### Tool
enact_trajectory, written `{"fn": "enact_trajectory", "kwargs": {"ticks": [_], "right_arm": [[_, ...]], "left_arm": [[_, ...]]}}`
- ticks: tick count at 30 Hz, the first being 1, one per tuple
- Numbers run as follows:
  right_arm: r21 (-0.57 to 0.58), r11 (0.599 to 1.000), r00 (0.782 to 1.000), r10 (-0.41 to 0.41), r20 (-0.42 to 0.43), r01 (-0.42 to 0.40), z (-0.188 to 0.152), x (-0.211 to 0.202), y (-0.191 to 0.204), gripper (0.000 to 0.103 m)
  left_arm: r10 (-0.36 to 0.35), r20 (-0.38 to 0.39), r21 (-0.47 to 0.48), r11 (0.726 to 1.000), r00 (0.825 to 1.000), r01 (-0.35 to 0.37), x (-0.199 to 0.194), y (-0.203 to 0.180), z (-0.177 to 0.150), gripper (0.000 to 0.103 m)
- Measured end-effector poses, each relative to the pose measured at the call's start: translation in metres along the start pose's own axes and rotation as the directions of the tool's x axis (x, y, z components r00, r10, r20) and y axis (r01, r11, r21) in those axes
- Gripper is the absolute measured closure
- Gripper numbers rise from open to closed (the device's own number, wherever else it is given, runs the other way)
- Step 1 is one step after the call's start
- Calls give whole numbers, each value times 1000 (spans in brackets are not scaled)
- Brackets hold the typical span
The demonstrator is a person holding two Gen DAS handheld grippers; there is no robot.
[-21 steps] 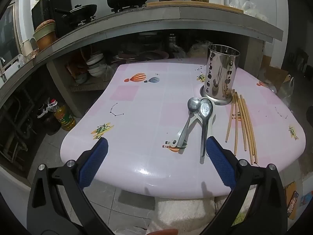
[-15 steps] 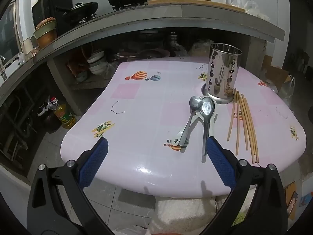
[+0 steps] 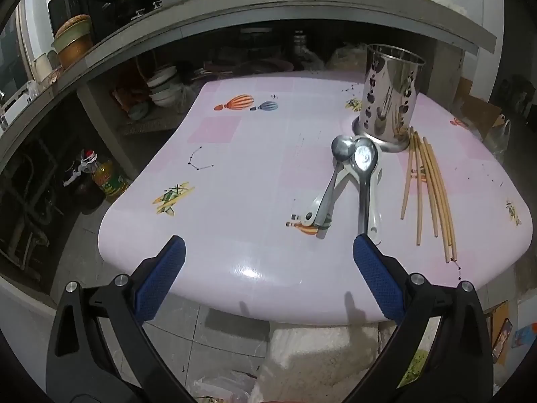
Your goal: Organize utensils
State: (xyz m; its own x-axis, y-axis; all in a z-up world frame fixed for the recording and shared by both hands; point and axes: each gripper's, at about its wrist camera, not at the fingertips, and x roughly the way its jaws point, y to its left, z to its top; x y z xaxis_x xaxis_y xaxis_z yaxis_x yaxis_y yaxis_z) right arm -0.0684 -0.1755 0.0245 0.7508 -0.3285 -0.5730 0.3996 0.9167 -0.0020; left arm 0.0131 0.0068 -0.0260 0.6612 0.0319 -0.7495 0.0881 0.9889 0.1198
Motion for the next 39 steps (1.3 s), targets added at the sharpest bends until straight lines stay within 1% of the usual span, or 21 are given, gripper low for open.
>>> {"fn": "enact_trajectory", "kwargs": {"ticks": [4, 39], "right_arm": [[5, 1000, 1000, -6, -17, 6, -1, 6, -3, 5], [-2, 1000, 1000, -6, -17, 6, -3, 6, -2, 5]], "left_arm": [[8, -7, 0, 1000, 1000, -8, 4, 1, -2, 7], [19, 6, -10, 1000, 1000, -19, 3, 9, -2, 7]]}}
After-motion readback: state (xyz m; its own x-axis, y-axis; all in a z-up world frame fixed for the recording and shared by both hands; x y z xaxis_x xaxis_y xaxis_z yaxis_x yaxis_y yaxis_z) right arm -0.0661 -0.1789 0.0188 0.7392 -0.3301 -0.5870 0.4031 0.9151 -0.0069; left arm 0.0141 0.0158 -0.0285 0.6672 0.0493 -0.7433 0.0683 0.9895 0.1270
